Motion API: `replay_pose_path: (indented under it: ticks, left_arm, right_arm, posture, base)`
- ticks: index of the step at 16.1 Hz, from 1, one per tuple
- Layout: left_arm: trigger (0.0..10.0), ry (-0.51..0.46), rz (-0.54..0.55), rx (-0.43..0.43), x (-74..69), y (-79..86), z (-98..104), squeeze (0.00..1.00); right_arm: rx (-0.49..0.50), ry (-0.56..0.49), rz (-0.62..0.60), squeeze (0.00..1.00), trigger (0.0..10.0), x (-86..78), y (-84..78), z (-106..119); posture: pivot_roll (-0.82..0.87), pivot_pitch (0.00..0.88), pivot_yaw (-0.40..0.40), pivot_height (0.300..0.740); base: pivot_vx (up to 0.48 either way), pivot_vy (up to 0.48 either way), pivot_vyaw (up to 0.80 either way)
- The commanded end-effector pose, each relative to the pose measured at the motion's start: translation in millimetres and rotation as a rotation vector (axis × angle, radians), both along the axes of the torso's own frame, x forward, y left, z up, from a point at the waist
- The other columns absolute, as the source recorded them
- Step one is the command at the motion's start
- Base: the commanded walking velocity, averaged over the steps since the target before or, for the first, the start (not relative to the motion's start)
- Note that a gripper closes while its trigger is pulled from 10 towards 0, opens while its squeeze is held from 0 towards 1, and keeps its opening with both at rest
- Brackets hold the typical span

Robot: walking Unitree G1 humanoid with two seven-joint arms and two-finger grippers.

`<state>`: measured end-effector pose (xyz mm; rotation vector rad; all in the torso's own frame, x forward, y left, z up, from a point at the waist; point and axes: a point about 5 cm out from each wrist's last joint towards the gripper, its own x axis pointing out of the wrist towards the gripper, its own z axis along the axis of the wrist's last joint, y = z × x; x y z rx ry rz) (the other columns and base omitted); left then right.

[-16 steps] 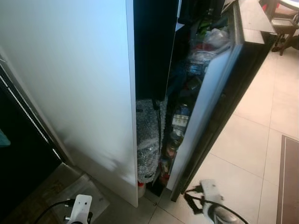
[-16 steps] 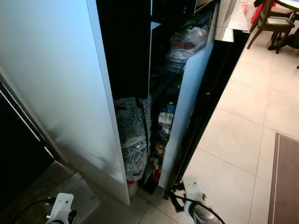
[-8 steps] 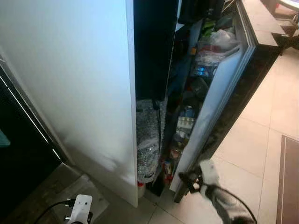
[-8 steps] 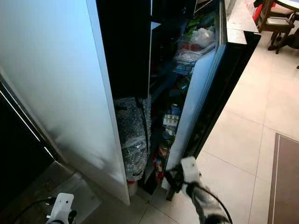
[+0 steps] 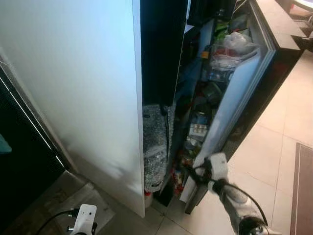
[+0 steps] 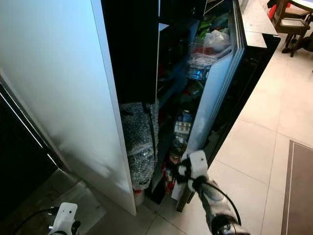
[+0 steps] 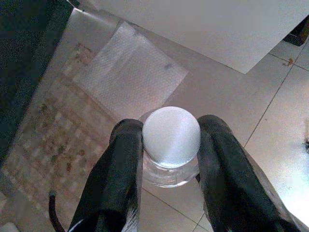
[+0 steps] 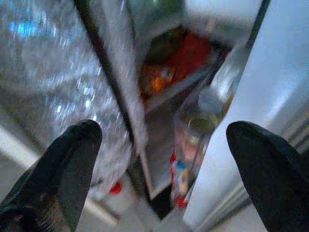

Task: Restocking fridge

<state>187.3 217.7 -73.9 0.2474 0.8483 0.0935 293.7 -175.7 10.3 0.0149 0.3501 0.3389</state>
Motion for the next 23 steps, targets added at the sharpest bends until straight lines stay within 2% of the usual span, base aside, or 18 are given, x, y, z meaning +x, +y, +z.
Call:
replay_pose_path:
  ticks: [1, 4, 8, 11, 15, 16, 20, 23]
  left_arm:
    - [10.0, 0.005, -0.011, 0.008, -2.4, -1.5, -1.4, 0.0]
    - [10.0, 0.006, -0.012, 0.007, -2.5, -2.2, -1.6, 0.0]
    - [10.0, 0.008, -0.013, 0.005, -3.1, -2.8, -2.0, 0.0]
    - [10.0, 0.011, -0.014, 0.005, -3.6, -2.9, -2.4, 0.0]
    - [10.0, 0.013, -0.015, 0.004, -4.0, -3.0, -2.7, 0.0]
    - [10.0, 0.014, -0.018, 0.003, -3.6, -3.6, -2.6, 0.0]
    - [10.0, 0.016, -0.019, 0.003, -3.8, -3.8, -2.8, 0.0]
    - [10.0, 0.019, -0.02, 0.004, -4.2, -4.0, -3.1, 0.0]
  right_arm:
    - [-0.002, -0.066, -0.027, 0.0, 10.0, 10.2, -4.7, 13.4]
    - [-0.02, -0.112, -0.044, 0.0, 10.0, 15.6, -5.3, 21.4]
    - [-0.079, -0.139, -0.161, 0.0, 10.0, 16.1, -19.5, 24.0]
    - [-0.136, -0.127, -0.259, 0.0, 10.0, 15.5, -32.9, 23.4]
    - [-0.173, -0.089, -0.306, 0.0, 10.0, 11.6, -37.0, 17.0]
    - [-0.222, -0.016, -0.352, 0.0, 10.0, 2.5, -42.0, 4.5]
    - [-0.251, 0.089, -0.448, 0.0, 10.0, -20.4, -56.0, -16.6]
    - [-0.324, 0.188, -0.395, 0.0, 10.0, -42.2, -51.1, -38.1]
  posture:
    - [-0.08, 0.0, -0.023, 0.74]
    - [-0.08, 0.0, -0.023, 0.74]
    - [-0.08, 0.0, -0.024, 0.74]
    - [-0.08, 0.0, -0.024, 0.74]
    - [-0.08, 0.0, -0.024, 0.74]
    - [-0.08, 0.0, -0.023, 0.74]
    - [-0.08, 0.0, -0.023, 0.74]
    - [-0.09, 0.0, -0.025, 0.74]
  base:
    - [0.0, 0.0, 0.0]
    - [0.0, 0.0, 0.0]
    - [0.0, 0.0, 0.0]
    - [0.0, 0.0, 0.0]
    - [0.0, 0.0, 0.0]
    - [0.0, 0.0, 0.0]
    - [0.0, 0.0, 0.0]
    - [0.0, 0.0, 0.0]
